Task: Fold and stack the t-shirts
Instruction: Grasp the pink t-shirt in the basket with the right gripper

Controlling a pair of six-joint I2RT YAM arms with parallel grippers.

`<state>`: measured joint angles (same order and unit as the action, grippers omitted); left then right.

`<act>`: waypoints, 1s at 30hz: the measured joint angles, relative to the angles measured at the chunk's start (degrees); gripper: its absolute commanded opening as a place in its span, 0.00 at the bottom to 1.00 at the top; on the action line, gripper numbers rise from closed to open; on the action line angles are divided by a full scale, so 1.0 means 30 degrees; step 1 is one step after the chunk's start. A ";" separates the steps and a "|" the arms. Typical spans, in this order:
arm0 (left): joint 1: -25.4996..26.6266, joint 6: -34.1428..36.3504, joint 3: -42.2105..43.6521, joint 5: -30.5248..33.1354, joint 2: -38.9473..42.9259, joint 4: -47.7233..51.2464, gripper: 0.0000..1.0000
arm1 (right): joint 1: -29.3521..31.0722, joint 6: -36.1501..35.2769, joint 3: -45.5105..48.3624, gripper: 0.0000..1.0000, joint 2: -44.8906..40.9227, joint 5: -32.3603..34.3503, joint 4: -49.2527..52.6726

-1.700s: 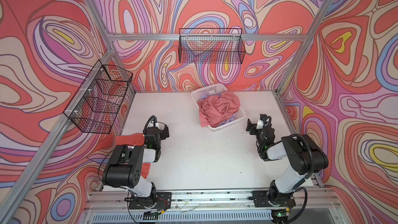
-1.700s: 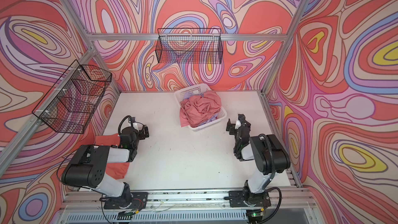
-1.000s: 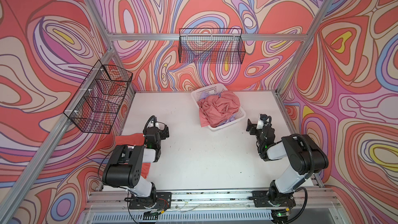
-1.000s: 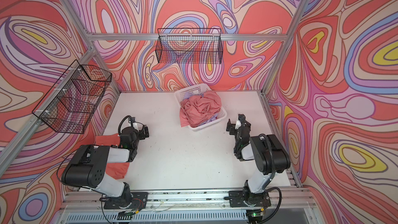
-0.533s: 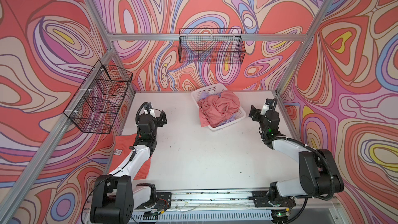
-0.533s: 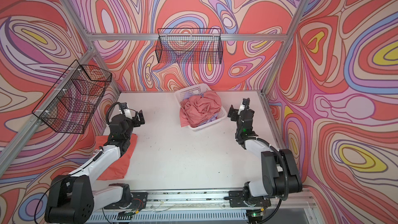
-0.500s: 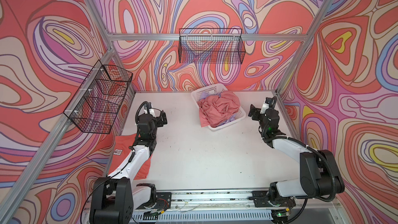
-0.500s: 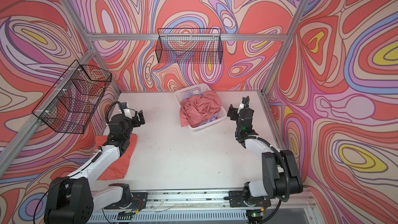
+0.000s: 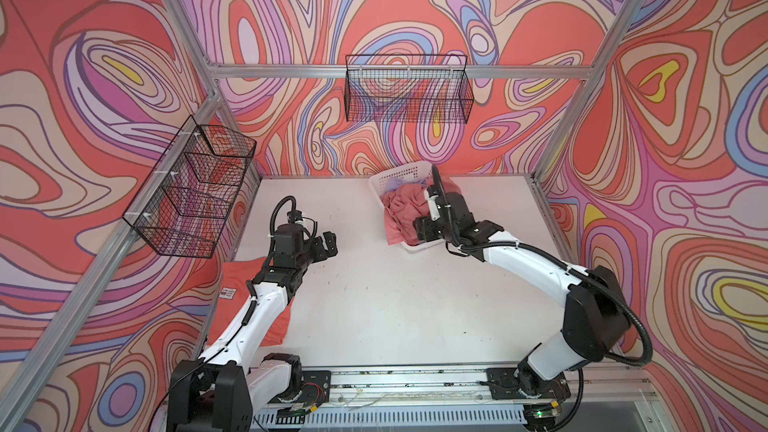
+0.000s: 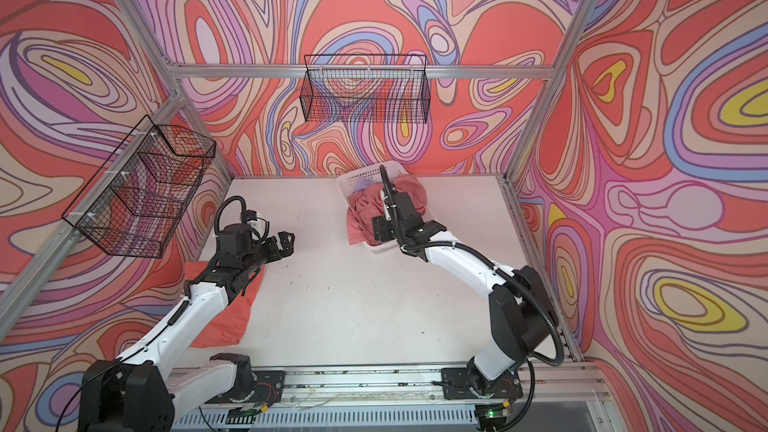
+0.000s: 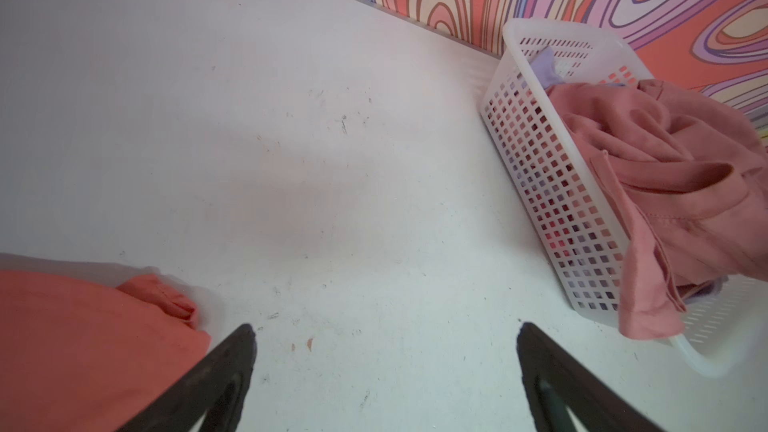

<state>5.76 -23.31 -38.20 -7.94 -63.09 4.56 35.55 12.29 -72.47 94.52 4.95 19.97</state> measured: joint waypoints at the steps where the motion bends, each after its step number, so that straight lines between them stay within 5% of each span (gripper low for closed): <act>1: 0.0022 -0.0051 0.0022 -0.0160 0.0066 0.0058 1.00 | 0.0474 0.0007 -0.0568 0.67 0.0583 -0.0058 0.0568; 14: 0.0066 -0.0175 0.0022 -0.0940 0.0131 0.0561 1.00 | 0.1734 -0.0109 -0.3708 0.43 0.4437 0.0066 0.4641; 23: 0.0066 -0.0168 0.0022 -0.0933 0.0109 0.0568 1.00 | 0.1923 -0.0874 -0.4284 0.09 0.5005 0.1217 0.4699; 30: 0.0066 -0.0095 0.0015 -0.0933 0.0102 0.0801 1.00 | 0.0867 -0.2055 -0.3912 0.03 0.4838 0.1625 0.4430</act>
<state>5.96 -23.59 -38.15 -10.74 -62.78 6.96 38.15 6.13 -84.20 109.03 9.82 33.26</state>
